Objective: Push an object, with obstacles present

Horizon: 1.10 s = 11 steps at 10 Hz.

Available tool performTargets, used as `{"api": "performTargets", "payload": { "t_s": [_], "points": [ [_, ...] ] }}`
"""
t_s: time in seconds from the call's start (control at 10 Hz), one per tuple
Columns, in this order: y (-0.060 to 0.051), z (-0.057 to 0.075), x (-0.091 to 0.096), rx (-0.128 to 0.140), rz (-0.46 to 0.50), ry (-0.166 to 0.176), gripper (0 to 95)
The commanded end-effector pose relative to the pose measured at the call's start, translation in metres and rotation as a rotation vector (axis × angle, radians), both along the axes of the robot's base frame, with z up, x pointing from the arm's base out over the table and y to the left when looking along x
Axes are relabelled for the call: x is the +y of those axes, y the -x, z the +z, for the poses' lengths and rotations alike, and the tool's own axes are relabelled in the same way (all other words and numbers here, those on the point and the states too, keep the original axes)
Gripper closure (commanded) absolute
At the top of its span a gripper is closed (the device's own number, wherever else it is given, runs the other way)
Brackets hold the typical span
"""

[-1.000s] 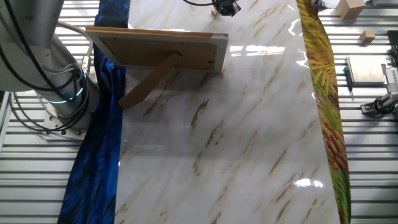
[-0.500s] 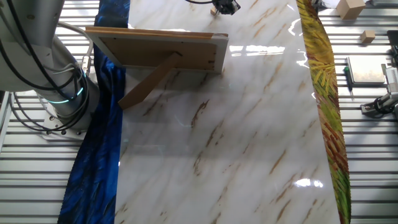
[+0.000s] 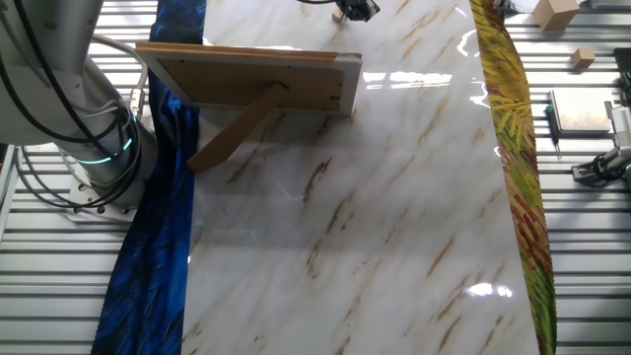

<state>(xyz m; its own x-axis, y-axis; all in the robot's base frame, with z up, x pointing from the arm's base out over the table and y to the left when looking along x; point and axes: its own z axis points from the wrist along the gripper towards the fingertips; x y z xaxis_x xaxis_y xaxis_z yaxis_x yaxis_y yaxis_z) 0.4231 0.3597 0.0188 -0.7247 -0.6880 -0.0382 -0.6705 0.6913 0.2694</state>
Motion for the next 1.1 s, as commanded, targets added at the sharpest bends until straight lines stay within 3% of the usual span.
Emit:
{"api": "performTargets", "payload": {
  "t_s": [0.1, 1.1],
  "points": [
    [0.0005, 0.0004, -0.0004, 0.000, 0.001, -0.002, 95.0],
    [0.0010, 0.0004, -0.0005, -0.005, 0.023, 0.003, 95.0]
  ]
}}
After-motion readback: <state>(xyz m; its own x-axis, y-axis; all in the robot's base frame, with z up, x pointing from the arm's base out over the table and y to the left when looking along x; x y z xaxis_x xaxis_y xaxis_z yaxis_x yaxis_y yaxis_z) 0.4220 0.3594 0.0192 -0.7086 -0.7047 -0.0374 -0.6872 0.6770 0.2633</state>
